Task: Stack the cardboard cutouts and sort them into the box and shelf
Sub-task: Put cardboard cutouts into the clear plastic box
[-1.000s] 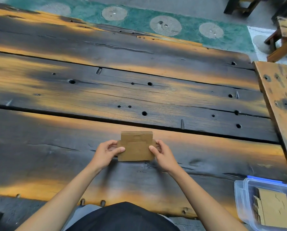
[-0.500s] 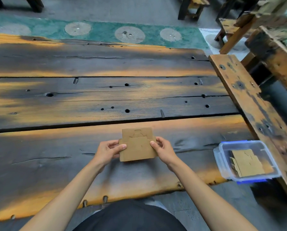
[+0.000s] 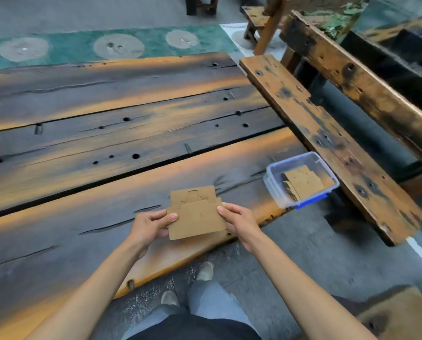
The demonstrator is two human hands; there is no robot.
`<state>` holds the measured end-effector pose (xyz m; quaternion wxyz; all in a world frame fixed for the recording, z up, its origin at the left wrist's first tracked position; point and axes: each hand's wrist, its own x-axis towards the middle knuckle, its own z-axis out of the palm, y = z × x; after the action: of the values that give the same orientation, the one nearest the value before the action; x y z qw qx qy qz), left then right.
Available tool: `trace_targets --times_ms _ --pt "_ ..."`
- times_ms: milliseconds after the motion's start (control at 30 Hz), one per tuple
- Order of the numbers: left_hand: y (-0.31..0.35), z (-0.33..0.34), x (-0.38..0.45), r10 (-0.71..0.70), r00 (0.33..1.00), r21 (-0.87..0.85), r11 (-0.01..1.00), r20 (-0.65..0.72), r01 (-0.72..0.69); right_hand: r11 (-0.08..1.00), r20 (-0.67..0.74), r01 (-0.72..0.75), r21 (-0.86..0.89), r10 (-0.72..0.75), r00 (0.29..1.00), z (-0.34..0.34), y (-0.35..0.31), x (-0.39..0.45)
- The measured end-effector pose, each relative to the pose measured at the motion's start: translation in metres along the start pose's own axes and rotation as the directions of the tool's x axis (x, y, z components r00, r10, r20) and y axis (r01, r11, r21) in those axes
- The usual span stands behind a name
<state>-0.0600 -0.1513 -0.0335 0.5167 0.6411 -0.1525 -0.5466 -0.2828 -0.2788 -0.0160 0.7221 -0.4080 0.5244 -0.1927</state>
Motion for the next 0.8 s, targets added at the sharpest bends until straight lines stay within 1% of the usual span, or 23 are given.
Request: trace_targets --times_ms 67,133,300,433,533,667,800 --pt "-0.001 0.013 0.0 -0.008 1.0 0.017 1.0 0.011 0.008 1.0 0.03 -0.009 0.024 0.008 1.0 -0.018 0.002 -0.006" --pt "-0.002 0.027 0.001 -0.016 1.0 0.04 0.999 0.026 0.015 1.0 0.029 -0.003 0.03 0.002 1.0 -0.037 0.003 -0.011" --pt "0.0 0.076 0.012 -0.026 0.999 0.095 0.995 0.046 0.022 1.0 -0.11 0.002 -0.01 -0.003 0.994 -0.082 -0.002 -0.007" --pt "0.005 0.123 0.023 -0.031 0.998 0.101 0.995 0.063 0.024 1.0 -0.147 0.013 -0.009 -0.014 0.989 -0.127 -0.015 0.005" --pt "0.009 0.163 0.033 -0.046 0.993 0.093 0.995 0.106 0.036 0.999 -0.179 0.036 -0.017 -0.038 0.983 -0.168 -0.029 0.013" --pt "0.013 0.213 0.053 -0.078 0.98 0.149 0.988 0.181 0.051 0.997 -0.205 0.045 -0.057 -0.055 0.977 -0.226 -0.046 0.025" --pt "0.017 0.253 0.07 -0.104 0.964 0.2 0.978 0.244 0.055 0.996 -0.227 0.027 -0.087 -0.046 0.973 -0.268 -0.064 0.034"
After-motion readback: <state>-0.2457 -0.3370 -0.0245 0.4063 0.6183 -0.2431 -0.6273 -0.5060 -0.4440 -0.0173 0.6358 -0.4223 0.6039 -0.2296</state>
